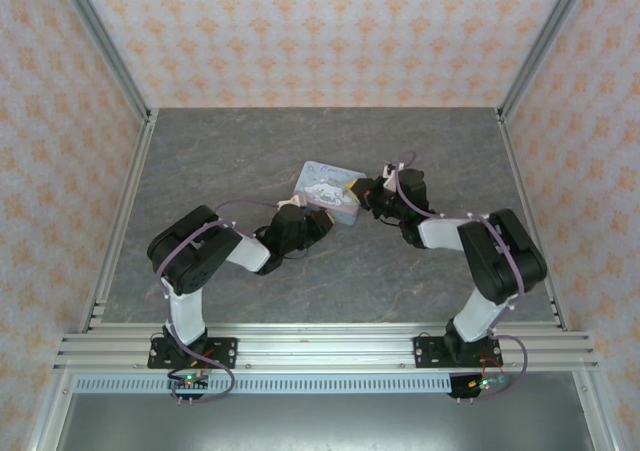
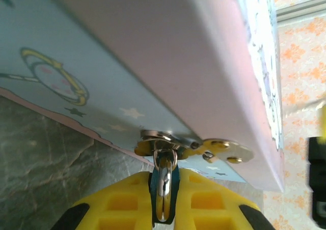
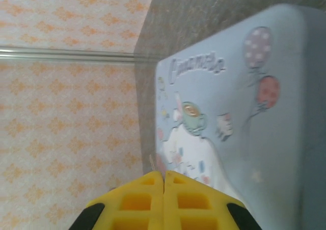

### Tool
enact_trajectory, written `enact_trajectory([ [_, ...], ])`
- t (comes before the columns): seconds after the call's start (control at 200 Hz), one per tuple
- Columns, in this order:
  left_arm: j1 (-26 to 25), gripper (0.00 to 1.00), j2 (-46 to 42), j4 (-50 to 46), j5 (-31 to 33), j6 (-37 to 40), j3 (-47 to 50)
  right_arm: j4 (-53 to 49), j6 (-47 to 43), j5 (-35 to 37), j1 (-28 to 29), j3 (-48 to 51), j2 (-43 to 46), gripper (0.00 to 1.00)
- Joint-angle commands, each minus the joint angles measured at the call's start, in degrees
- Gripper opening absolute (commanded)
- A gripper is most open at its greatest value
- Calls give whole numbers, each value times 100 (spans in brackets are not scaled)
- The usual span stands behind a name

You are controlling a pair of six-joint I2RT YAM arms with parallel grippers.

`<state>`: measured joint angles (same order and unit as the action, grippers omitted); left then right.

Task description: Unlock a padlock with a key

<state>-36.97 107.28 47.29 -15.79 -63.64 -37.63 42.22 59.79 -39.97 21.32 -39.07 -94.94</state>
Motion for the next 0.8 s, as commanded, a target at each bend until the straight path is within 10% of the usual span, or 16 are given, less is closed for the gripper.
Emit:
enact_trajectory([
  [0.0,88,0,-339,-666,-389,-8,-252,-351,-187,-225,-10,227,614,0],
  [0.385,495,0,-593,-1300,-1566,19,-608,-531,-136,-247,236,1578,1793,0],
  [0.791,582,0,-807,-1709,-2052,33,-825,316,-46,50,698,1833,1170,0],
])
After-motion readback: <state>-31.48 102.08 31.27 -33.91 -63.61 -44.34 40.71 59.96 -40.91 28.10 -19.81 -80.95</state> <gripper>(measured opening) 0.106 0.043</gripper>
